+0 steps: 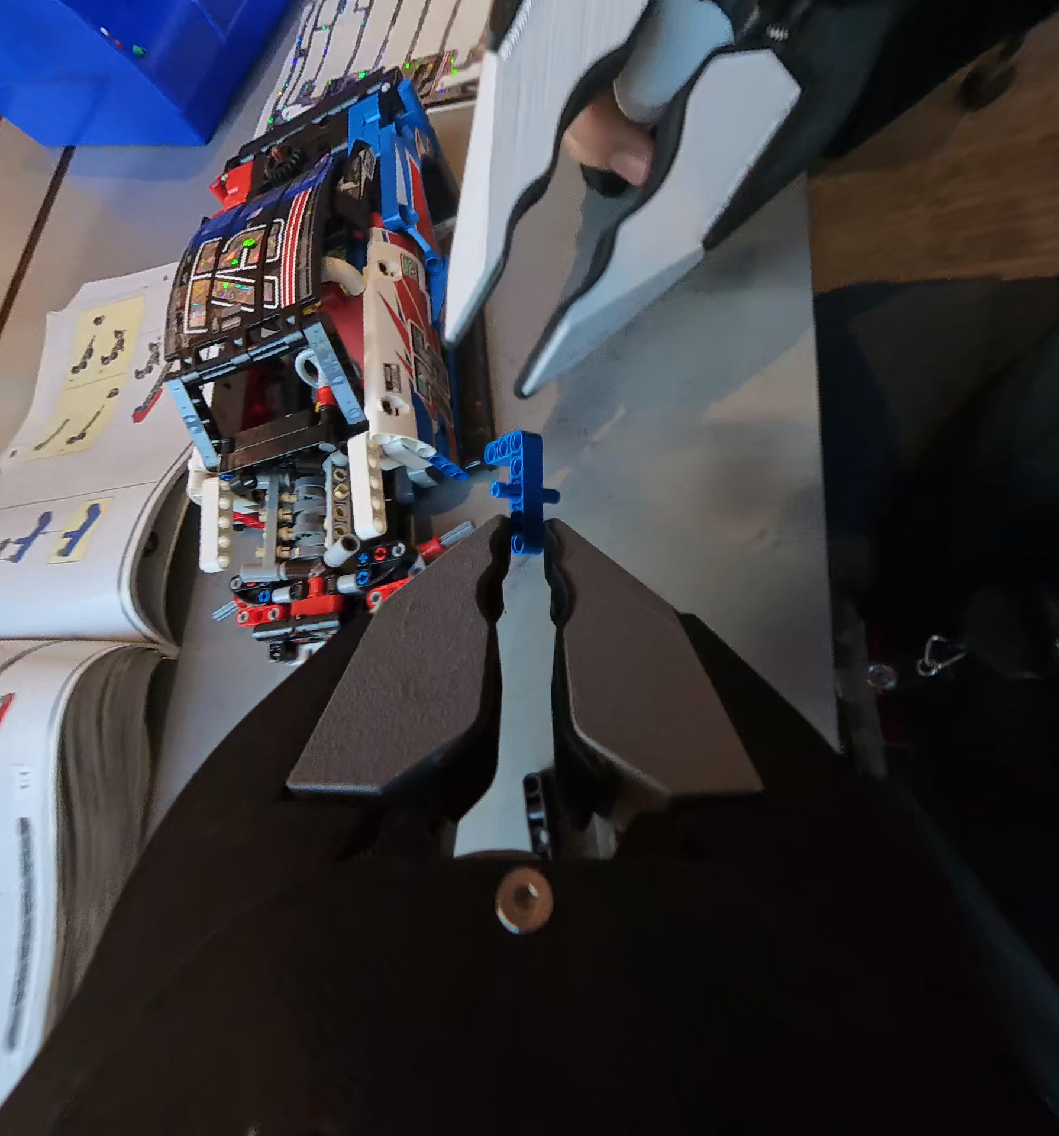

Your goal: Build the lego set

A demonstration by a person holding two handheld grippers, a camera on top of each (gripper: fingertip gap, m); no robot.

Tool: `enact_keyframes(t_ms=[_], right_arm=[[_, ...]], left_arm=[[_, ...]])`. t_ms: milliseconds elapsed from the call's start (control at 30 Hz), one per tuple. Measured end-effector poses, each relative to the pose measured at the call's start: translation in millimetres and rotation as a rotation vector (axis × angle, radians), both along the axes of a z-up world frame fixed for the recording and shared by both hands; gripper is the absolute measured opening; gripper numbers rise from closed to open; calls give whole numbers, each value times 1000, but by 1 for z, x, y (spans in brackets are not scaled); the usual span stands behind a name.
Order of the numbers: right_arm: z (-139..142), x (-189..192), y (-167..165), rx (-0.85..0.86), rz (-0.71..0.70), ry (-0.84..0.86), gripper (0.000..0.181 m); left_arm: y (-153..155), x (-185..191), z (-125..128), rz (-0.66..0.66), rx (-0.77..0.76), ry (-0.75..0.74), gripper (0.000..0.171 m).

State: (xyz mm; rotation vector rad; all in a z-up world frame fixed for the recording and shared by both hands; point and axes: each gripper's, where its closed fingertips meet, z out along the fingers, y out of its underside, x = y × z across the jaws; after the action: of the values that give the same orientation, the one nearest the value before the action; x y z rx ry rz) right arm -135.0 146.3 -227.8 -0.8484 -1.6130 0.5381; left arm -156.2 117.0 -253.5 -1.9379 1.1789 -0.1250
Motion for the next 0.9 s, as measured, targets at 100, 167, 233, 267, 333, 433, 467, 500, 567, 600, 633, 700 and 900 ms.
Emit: enact_keyframes(t_ms=[100, 167, 233, 267, 333, 433, 467, 500, 567, 600, 633, 700, 900], right_arm=[[2, -1, 6, -16, -20, 13, 18], [4, 0, 8, -40, -20, 23, 18], [9, 2, 10, -72, -17, 46, 18], [12, 3, 12, -95, -18, 65, 17], [22, 7, 19, -154, -32, 115, 16], [37, 18, 39, -275, -81, 203, 11], [43, 22, 44, -333, -76, 238, 11], [48, 27, 49, -389, -70, 269, 11], [54, 33, 58, -476, -69, 314, 12], [57, 36, 61, -510, -65, 333, 11], [59, 38, 63, -535, -57, 346, 12], [60, 40, 63, -569, -32, 353, 10], [60, 38, 44, -634, 96, 313, 9]], left_arm=[[0, -9, 1, -21, 37, 65, 7], [-1, -15, -2, -34, 34, 105, 7], [-1, -18, -3, -51, 66, 164, 7], [1, -20, -4, -50, 85, 208, 7], [5, -23, -6, -48, 135, 290, 7], [13, -23, -4, -18, 210, 310, 7], [13, -21, -3, -13, 204, 285, 7], [13, -18, -3, -10, 178, 240, 7], [12, -14, -2, 7, 98, 142, 7], [13, -13, 2, 9, 74, 90, 7], [12, -11, 5, 8, 39, 31, 7], [12, -9, 11, 24, -39, -87, 8], [11, 4, 24, 32, -262, -371, 8]])
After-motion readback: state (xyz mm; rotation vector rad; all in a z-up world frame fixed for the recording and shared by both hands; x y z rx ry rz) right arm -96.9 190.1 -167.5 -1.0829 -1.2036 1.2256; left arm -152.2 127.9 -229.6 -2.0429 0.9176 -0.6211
